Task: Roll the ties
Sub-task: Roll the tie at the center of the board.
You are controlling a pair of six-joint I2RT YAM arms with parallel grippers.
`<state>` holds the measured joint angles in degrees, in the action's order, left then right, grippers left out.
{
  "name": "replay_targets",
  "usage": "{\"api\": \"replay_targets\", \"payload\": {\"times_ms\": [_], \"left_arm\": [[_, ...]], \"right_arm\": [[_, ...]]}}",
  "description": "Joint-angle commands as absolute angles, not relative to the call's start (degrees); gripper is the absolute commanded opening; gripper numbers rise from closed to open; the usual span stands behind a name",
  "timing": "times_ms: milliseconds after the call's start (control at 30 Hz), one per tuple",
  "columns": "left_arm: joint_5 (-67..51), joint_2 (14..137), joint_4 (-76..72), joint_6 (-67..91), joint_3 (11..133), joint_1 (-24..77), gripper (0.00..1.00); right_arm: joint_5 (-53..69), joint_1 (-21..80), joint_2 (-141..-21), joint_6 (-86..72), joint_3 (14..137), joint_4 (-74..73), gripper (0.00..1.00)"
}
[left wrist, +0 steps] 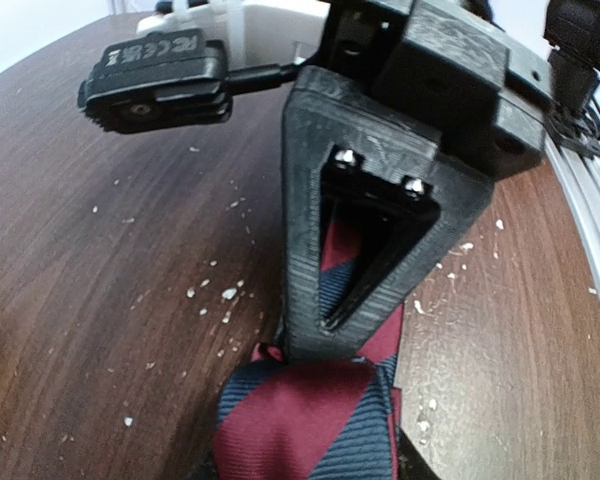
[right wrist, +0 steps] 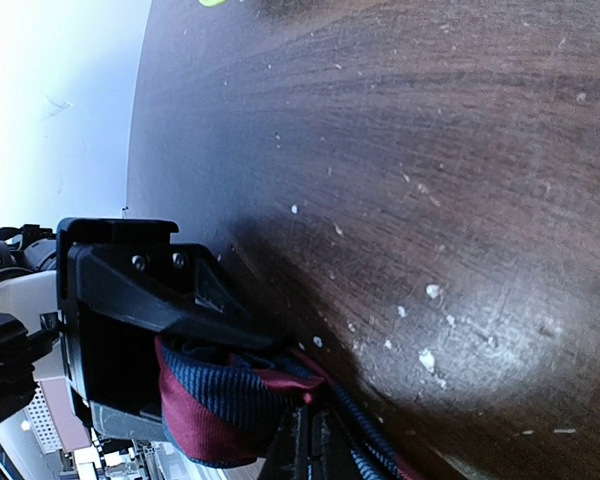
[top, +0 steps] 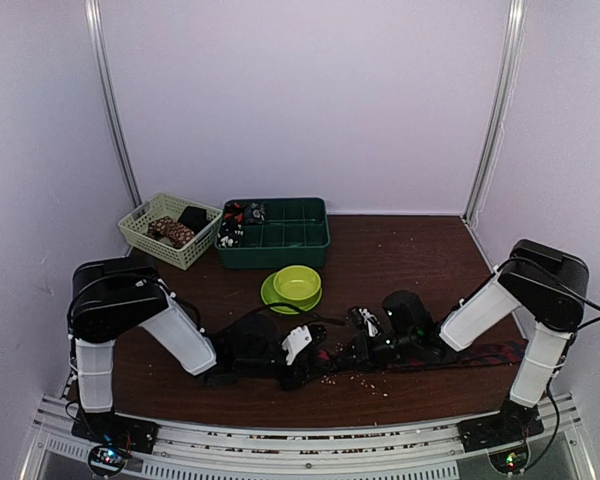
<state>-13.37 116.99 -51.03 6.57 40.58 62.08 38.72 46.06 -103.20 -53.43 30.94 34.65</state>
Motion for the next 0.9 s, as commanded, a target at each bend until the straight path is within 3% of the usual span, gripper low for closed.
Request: {"api": "replay_targets", "payload": {"times_ms": [0, 200, 300, 400, 733, 867], "left_arm": [[-18.8, 117.6, -50.5, 4.8, 41.2, 60.2, 0.33], [-24.5, 116.4, -41.1, -0.1, 42.8, 57.4, 0.21], [-26.7, 116.2, -29.8, -6.4, 45.9, 57.0, 0.17], [-27.9, 115.7, -21.3, -11.0, 48.3, 56.8, 0.14], [-27.1, 115.6, -10.6, -15.4, 51.0, 56.7, 0.14], [-26.9, 115.8, -10.2, -15.3, 51.7, 56.7, 0.17]], "right_arm": [[36.7, 46.8, -104.5, -53.7, 28.9, 32.3, 0.0], [37.5, 46.8, -104.3, -53.6, 28.1, 33.4, 0.02], [38.4, 46.7, -103.6, -53.7, 28.0, 33.6, 0.22], [39.0, 45.8, -100.8, -53.8, 27.2, 33.1, 0.3], [38.5, 44.7, -90.1, -50.1, 31.5, 19.8, 0.49], [38.3, 45.0, -91.3, -52.2, 34.4, 18.4, 0.49]]}}
